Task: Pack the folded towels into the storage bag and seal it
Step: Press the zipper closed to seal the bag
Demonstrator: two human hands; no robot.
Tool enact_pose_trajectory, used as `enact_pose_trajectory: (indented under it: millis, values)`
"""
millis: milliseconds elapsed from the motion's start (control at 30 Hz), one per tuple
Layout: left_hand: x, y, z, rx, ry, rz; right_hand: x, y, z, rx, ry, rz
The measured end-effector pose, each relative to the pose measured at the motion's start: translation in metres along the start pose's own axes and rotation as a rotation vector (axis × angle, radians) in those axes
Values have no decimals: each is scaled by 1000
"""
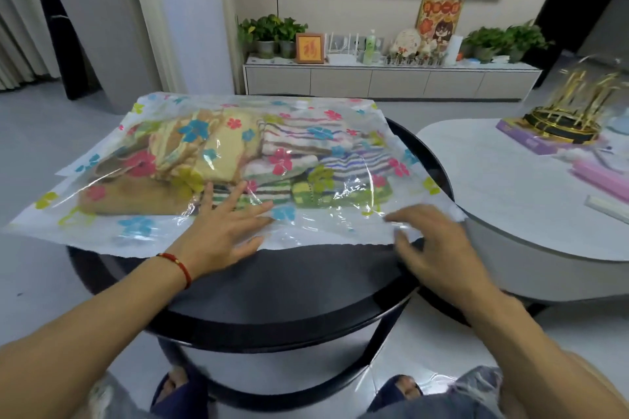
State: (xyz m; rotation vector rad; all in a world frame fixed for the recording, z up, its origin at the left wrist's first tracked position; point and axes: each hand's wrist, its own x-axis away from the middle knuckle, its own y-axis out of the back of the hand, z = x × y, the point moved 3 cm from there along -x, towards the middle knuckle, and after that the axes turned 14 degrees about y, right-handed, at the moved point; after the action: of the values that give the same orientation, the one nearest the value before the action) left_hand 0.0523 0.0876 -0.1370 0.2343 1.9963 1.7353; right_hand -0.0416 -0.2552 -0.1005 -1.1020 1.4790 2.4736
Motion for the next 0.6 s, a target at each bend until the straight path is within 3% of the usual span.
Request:
enact_pose_trajectory:
  millis: [67, 133, 267, 333, 433, 600]
  values:
    - [9, 2, -12, -65, -63, -48, -10, 14, -25, 87, -154, -129]
    - [14, 6, -31, -10, -137, -106, -16, 21, -56, 99, -409, -115]
    - [15, 14, -92, 188, -237, -246, -8, 23, -102, -230, -884, -102]
    - [6, 17, -130, 226, -272, -334, -7, 24, -109, -469, -984, -138]
    - [-22, 20, -194, 261, -246, -401, -7, 26, -114, -604, -1079, -64]
    - [-76, -2, -271, 67, -149, -207, 7, 25, -114, -842, -1132, 96]
